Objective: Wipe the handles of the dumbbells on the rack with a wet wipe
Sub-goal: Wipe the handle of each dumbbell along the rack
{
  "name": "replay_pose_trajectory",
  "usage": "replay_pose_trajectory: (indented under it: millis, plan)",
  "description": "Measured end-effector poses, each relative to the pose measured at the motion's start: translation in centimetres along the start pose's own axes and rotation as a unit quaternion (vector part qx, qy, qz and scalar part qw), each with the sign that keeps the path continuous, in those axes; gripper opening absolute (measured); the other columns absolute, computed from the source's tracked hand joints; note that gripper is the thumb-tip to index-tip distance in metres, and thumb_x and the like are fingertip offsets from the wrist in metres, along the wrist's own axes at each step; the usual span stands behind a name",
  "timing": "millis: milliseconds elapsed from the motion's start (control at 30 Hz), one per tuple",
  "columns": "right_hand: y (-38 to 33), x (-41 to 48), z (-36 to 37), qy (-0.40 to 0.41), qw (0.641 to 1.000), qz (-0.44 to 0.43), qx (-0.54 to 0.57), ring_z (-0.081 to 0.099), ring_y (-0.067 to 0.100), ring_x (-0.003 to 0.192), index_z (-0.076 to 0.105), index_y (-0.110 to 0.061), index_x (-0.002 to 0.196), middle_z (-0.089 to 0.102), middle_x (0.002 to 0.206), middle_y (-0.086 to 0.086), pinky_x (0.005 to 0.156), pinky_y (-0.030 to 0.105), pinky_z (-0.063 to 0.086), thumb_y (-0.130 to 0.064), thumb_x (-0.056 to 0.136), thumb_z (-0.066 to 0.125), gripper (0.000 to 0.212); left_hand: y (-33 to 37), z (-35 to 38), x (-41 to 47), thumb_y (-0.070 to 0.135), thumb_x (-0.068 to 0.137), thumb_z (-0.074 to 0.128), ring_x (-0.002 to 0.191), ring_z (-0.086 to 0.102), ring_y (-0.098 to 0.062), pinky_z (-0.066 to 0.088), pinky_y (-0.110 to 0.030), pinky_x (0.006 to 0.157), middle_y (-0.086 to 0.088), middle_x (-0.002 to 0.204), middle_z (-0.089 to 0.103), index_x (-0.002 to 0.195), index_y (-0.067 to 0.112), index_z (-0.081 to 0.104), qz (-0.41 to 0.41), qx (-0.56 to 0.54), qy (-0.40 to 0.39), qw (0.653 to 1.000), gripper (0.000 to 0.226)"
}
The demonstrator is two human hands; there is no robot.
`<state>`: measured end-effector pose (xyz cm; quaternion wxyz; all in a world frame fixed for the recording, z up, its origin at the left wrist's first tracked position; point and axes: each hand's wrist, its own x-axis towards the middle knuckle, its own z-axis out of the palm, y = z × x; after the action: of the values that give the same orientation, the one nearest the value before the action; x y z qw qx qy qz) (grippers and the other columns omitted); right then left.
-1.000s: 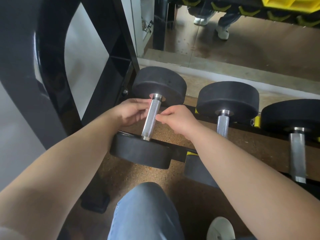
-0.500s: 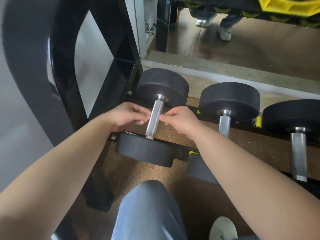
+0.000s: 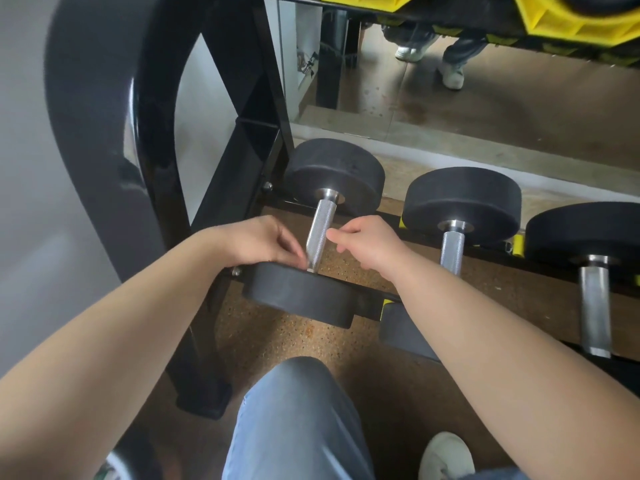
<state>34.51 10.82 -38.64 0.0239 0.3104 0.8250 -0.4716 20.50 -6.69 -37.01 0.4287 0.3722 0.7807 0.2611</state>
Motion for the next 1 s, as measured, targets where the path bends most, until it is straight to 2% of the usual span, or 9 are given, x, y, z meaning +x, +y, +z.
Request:
replay_pose_trajectory:
  millis: [100, 300, 433, 467, 633, 733, 867, 933, 1000]
  plan:
    - [-0.2, -0.3, 0.2, 0.002, 1.000, -0.002, -0.009, 0.063, 0.010, 0.081, 0.074, -0.023, 0.088, 0.073, 0.086, -0.008, 0.079, 0.036, 0.053, -0.044, 0.097, 0.063, 0.025, 0.7, 0.1, -0.5, 0.032, 0.083, 0.084, 0.092, 0.071, -0.002, 0.050, -0.023, 0.092, 0.013, 0.090, 0.079, 0.086, 0.030, 0.084, 0.003, 0.036, 0.004, 0.999, 0.003]
    - [-0.7, -1.1, 0.6, 0.057, 0.996, -0.048, -0.046, 0.064, 0.008, 0.081, 0.071, -0.030, 0.076, 0.072, 0.083, -0.008, 0.074, 0.029, 0.048, -0.040, 0.096, 0.066, 0.022, 1.9, 1.8, 0.4, 0.029, 0.080, 0.087, 0.091, 0.070, 0.000, 0.052, -0.024, 0.097, 0.015, 0.086, 0.078, 0.084, 0.028, 0.083, 0.071, 0.034, 0.173, 0.982, 0.006]
    - [-1.0, -1.8, 0.9, 0.068, 0.996, -0.051, -0.041, 0.064, 0.005, 0.084, 0.073, -0.028, 0.079, 0.071, 0.084, -0.011, 0.077, 0.028, 0.051, -0.029, 0.093, 0.068, 0.015, 2.2, 0.8, -0.6, 0.030, 0.084, 0.083, 0.094, 0.069, -0.004, 0.051, -0.028, 0.095, 0.017, 0.083, 0.077, 0.078, 0.033, 0.083, 0.007, 0.105, 0.006, 0.994, 0.007]
    - [-1.1, -2.0, 1.0, 0.071, 0.995, -0.053, -0.041, 0.064, 0.004, 0.085, 0.074, -0.025, 0.083, 0.071, 0.085, -0.010, 0.077, 0.026, 0.051, -0.026, 0.093, 0.067, 0.012, 2.3, 0.7, -0.6, 0.031, 0.083, 0.084, 0.094, 0.068, -0.003, 0.050, -0.027, 0.095, 0.018, 0.083, 0.077, 0.078, 0.034, 0.083, 0.010, 0.120, 0.008, 0.993, 0.006]
    - [-1.1, -2.7, 1.4, 0.071, 0.993, -0.094, -0.029, 0.062, -0.007, 0.082, 0.071, -0.031, 0.104, 0.071, 0.081, -0.017, 0.069, 0.013, 0.041, -0.022, 0.091, 0.068, 0.016, 2.3, 2.1, 0.7, 0.028, 0.083, 0.085, 0.088, 0.070, -0.006, 0.055, -0.024, 0.087, 0.009, 0.089, 0.077, 0.086, 0.028, 0.082, 0.053, 0.010, 0.242, 0.969, 0.005]
    - [-1.2, -3.2, 1.8, 0.074, 0.989, -0.117, -0.043, 0.061, -0.009, 0.082, 0.070, -0.028, 0.116, 0.072, 0.085, -0.016, 0.069, 0.010, 0.038, -0.032, 0.089, 0.075, 0.028, 1.6, 2.3, 0.7, 0.025, 0.084, 0.085, 0.082, 0.075, -0.014, 0.062, -0.033, 0.083, 0.000, 0.087, 0.079, 0.100, 0.021, 0.081, 0.027, -0.145, 0.214, 0.966, 0.017]
    - [-1.9, -3.2, 2.6, 0.106, 0.981, -0.150, -0.065, 0.060, -0.008, 0.073, 0.074, -0.027, 0.097, 0.067, 0.075, -0.013, 0.063, 0.004, 0.039, -0.040, 0.086, 0.080, 0.019, 1.1, 2.4, 0.1, 0.027, 0.093, 0.075, 0.100, 0.073, -0.012, 0.055, -0.037, 0.100, 0.007, 0.101, 0.078, 0.116, 0.028, 0.078, 0.039, -0.126, 0.217, 0.967, 0.023]
    - [-2.3, -3.1, 2.8, 0.122, 0.976, -0.160, -0.079, 0.058, -0.010, 0.068, 0.071, -0.030, 0.089, 0.065, 0.071, -0.016, 0.062, 0.002, 0.036, -0.032, 0.091, 0.075, 0.005, 1.0, 3.0, -0.2, 0.025, 0.096, 0.068, 0.102, 0.071, -0.011, 0.053, -0.036, 0.103, 0.008, 0.105, 0.076, 0.119, 0.030, 0.076, 0.032, -0.118, 0.247, 0.961, 0.025]
    - [-2.6, -2.8, 2.4, 0.172, 0.961, -0.185, -0.111, 0.059, -0.005, 0.071, 0.075, -0.030, 0.090, 0.065, 0.079, -0.016, 0.067, 0.003, 0.036, -0.022, 0.095, 0.068, 0.011, 0.9, 3.6, -0.4, 0.024, 0.095, 0.065, 0.102, 0.070, -0.010, 0.053, -0.032, 0.102, 0.009, 0.107, 0.075, 0.117, 0.031, 0.075, 0.020, -0.109, 0.293, 0.950, 0.025]
